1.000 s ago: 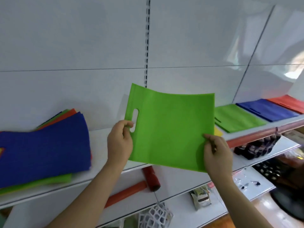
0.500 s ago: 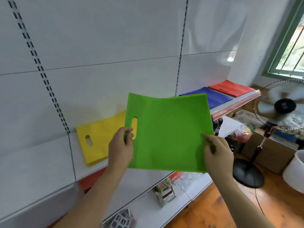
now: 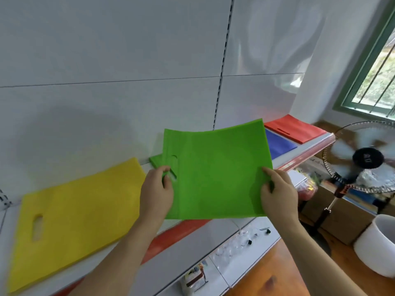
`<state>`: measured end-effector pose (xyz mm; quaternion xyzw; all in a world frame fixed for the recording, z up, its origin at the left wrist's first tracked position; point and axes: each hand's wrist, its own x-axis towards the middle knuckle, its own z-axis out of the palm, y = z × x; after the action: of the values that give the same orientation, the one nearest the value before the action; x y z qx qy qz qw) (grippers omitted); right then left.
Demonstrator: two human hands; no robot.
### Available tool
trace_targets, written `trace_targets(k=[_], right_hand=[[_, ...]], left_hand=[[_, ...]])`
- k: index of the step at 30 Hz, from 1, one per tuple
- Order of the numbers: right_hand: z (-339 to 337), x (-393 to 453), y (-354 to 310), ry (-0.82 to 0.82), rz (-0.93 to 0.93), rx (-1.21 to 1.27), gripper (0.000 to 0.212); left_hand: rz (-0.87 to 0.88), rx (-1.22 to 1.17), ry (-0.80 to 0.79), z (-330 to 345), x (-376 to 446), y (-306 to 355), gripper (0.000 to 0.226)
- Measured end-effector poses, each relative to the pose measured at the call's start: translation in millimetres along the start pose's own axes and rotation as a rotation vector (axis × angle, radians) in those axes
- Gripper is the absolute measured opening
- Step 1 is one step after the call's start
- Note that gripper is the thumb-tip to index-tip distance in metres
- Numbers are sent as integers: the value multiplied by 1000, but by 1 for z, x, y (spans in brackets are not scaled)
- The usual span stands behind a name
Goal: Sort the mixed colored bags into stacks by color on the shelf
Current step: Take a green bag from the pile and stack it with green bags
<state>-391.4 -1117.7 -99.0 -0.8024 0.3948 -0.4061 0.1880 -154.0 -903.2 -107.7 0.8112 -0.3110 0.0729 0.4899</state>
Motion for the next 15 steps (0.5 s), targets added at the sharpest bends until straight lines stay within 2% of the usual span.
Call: trace_targets(k=[6, 10, 15], right_hand=[[46, 66, 28, -87, -33, 59, 45], [77, 107, 44, -210, -93, 90, 44], [104, 150, 58, -374, -261, 87, 41]], left_hand=[[-75, 132, 18, 29, 18, -6, 31], [-148, 274, 69, 51, 21, -8, 30], [-289, 474, 144, 73, 20, -4, 31]])
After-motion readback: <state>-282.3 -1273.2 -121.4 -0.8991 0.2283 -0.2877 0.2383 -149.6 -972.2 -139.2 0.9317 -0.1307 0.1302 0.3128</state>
